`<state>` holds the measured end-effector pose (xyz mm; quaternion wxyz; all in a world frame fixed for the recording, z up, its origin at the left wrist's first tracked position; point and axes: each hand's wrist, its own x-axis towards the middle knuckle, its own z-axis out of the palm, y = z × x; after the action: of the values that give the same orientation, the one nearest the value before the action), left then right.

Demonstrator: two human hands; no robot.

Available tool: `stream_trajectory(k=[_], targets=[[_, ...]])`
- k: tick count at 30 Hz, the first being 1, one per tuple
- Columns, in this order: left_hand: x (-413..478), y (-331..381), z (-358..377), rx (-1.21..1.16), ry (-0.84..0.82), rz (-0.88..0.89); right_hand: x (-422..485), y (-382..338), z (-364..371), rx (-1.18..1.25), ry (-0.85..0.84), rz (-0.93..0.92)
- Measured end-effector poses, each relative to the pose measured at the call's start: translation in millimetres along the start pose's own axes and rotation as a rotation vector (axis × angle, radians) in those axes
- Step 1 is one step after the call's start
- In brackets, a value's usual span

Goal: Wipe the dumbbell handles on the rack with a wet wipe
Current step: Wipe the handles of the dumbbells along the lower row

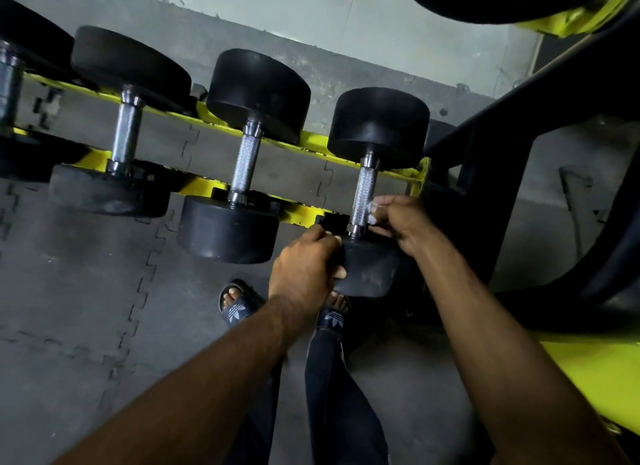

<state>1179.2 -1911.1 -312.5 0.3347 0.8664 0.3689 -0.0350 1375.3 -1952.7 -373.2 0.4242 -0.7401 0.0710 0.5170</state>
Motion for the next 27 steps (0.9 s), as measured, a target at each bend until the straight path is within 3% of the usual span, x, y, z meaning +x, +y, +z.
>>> stream_trajectory(k=[7,13,17,21,27], targets=[[-1,2,-5,-0.054,-0.017,-0.05,-30,3,-2,-0.39,0.081,-0.175],[-4,9,-22,-0.333,-0.087,-0.218,-88,-2,-8,0.03,0.043,-0.13],[-33,36,-64,-0.541,0.053,-0.269,-160,-23,-14,0.245,-0.1,-0.088],[-75,61,-120,-0.76,0.117,-0.305,-233,-48,-11,0.342,-0.262,-0.059],[-147,87,-197,-0.955,0.145,-0.187,-328,-75,24,0.343,-0.444,-0.01]])
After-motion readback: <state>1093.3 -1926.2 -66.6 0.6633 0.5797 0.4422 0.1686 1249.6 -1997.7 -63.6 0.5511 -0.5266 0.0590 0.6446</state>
